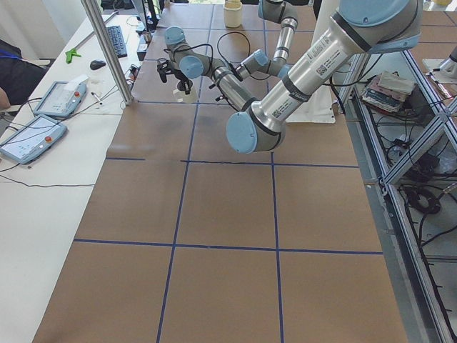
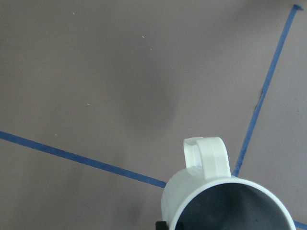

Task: Left arm hands cup to right arm to dump lemon

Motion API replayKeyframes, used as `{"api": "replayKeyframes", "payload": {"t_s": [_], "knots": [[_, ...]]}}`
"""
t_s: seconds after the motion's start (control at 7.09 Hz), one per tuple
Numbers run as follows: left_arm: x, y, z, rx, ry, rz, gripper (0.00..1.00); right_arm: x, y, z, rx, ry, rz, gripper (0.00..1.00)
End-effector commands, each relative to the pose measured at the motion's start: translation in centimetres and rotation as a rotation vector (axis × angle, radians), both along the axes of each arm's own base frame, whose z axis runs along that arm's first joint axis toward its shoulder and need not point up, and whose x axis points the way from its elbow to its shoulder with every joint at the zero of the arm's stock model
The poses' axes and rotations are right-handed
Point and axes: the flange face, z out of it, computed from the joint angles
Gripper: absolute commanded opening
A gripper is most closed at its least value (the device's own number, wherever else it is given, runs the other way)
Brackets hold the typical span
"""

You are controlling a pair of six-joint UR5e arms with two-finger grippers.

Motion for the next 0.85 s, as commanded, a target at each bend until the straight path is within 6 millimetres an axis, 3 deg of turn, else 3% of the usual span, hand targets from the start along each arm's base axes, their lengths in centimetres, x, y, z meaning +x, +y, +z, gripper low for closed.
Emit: {"api": "replayKeyframes", "payload": {"t_s": [0.0, 0.14, 0.28, 0.42, 0.56, 0.71], "knots": [[-8.9, 0.4, 7.7, 0.118, -0.047, 0.061, 0.0, 3.5, -5.7, 0.6, -0.026, -0.02, -0.027, 0.99], [-12.5, 1.3, 9.4, 0.188, -0.056, 0.075, 0.0, 6.0, -10.3, 1.6, -0.151, -0.027, -0.064, 0.99], [-15.7, 3.3, 11.0, 0.239, -0.064, 0.082, 0.0, 8.2, -13.4, 1.8, -0.276, 0.051, -0.103, 0.99], [-17.4, 6.1, 13.3, 0.28, -0.08, 0.113, 0.0, 11.8, -15.9, 1.7, -0.375, 0.106, -0.146, 0.99], [-19.5, 11.0, 17.4, 0.298, -0.109, 0.146, 0.0, 16.7, -19.2, 2.9, -0.518, 0.138, -0.229, 0.99], [-21.2, 14.3, 19.4, 0.3, -0.167, 0.136, 0.0, 23.2, -21.3, 5.6, -0.594, 0.125, -0.304, 0.99]]}}
